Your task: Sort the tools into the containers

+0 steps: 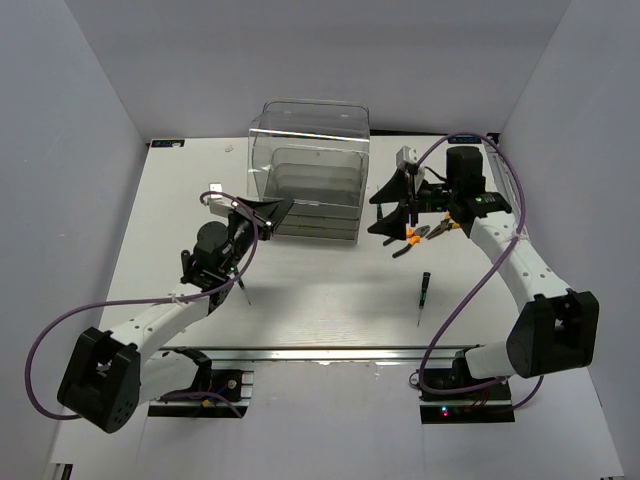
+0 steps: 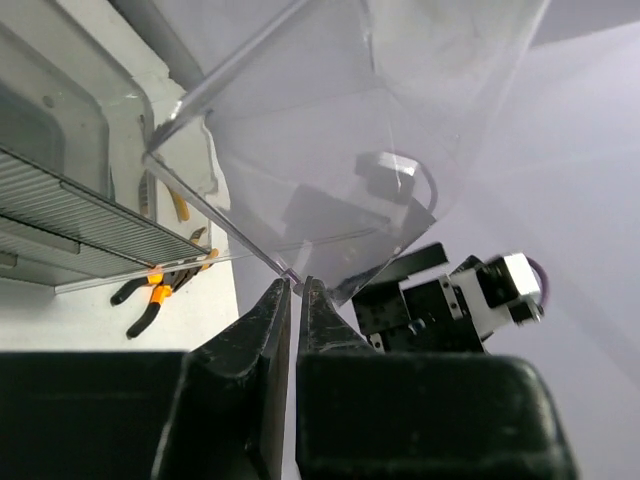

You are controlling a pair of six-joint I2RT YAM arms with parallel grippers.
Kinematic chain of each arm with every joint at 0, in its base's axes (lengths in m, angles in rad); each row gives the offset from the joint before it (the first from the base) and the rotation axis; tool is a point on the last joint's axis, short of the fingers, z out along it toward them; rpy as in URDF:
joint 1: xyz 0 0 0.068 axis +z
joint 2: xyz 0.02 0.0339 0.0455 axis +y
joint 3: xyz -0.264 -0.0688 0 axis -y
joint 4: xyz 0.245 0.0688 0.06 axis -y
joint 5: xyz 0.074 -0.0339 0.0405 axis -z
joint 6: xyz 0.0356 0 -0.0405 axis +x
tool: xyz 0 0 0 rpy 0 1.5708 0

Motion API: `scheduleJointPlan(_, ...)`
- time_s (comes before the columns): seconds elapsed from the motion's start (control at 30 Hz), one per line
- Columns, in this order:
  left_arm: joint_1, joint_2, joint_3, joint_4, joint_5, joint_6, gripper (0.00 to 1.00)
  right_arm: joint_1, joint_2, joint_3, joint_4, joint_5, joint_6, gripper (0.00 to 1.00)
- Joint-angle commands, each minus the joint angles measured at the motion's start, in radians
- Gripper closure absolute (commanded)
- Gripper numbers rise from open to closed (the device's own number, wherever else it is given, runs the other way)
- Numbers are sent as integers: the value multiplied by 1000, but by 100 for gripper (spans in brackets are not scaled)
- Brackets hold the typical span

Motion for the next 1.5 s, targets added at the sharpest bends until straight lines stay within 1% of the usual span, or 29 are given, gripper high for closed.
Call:
scheduleJointPlan(0.0,0,-50,17,43,26,69,100,3,-26,-49,276,40,383,13)
scheduleJointPlan(0.03,-1,-53,20,43,32,76,100,8,-24,-58,368,47,431,13)
scheduleJointPlan(0.13,0,-50,31,42,46,82,100,28,-14,-64,466,72,578,14)
scheduleJointPlan(0.3,0,-30,48,45,71,88,100,77,9,-60,569,135,747,18)
scheduleJointPlan(0.33,-1,-27,54,45,74,88,100,89,17,-61,594,161,808,19)
scheduleJointPlan(0.37,-1,-24,56,48,80,89,100,95,22,-67,641,171,839,20)
scheduleJointPlan(0.53,0,-27,71,51,92,105,100,124,54,-66,706,239,951,25)
scheduleJointPlan(0.6,0,-25,75,52,101,108,100,123,63,-61,747,244,1003,30)
scheduleJointPlan(0.63,0,-24,77,52,104,109,100,123,71,-56,761,242,1019,35)
scheduleJointPlan(0.7,0,-25,75,52,106,108,100,123,78,-40,802,227,1063,41)
scheduleJointPlan(0.73,-1,-25,72,52,106,108,100,124,86,-33,821,218,1079,45)
scheduleJointPlan(0.77,0,-27,69,52,104,106,100,123,91,-21,833,210,1102,54)
scheduleJointPlan(0.83,0,-25,65,52,104,109,93,123,100,-12,865,188,1122,63)
scheduleJointPlan(0.87,0,-24,60,52,106,119,89,124,100,-12,881,181,1131,71)
scheduleJointPlan(0.9,0,-24,57,52,106,122,85,125,103,-9,891,175,1145,74)
scheduleJointPlan(0.93,0,-27,49,51,95,120,77,121,103,-7,914,172,1152,76)
scheduleJointPlan(0.97,0,-36,43,51,86,116,72,121,105,-4,927,169,1162,82)
scheduleJointPlan(1.03,0,-50,28,46,71,116,61,120,109,6,948,159,1180,88)
scheduleJointPlan(1.07,0,-68,26,26,59,138,47,120,109,9,956,155,1186,91)
scheduleJointPlan(1.1,0,-79,31,8,52,152,41,117,111,14,962,152,1191,93)
scheduleJointPlan(1.13,0,-93,36,-44,48,178,38,115,111,23,967,150,1195,96)
scheduleJointPlan(1.17,0,-117,40,-73,46,195,33,114,112,29,976,147,1195,97)
scheduleJointPlan(1.2,0,-131,49,-146,46,252,32,109,112,39,982,147,1205,97)
scheduleJointPlan(1.27,2,-162,57,-230,40,283,31,106,115,51,996,145,1208,98)
scheduleJointPlan(1.3,2,-195,59,-271,38,325,32,103,120,56,1002,147,1212,98)
scheduleJointPlan(1.33,0,-215,59,-352,34,339,32,100,121,68,1008,149,1221,98)
scheduleJointPlan(1.4,0,-270,60,-449,-7,375,32,97,132,80,1017,153,1226,99)
scheduleJointPlan(1.43,0,-287,63,-542,-18,381,32,95,134,86,1020,153,1231,99)
scheduleJointPlan(1.47,0,-304,63,-584,-41,396,33,91,143,100,1027,153,1234,99)
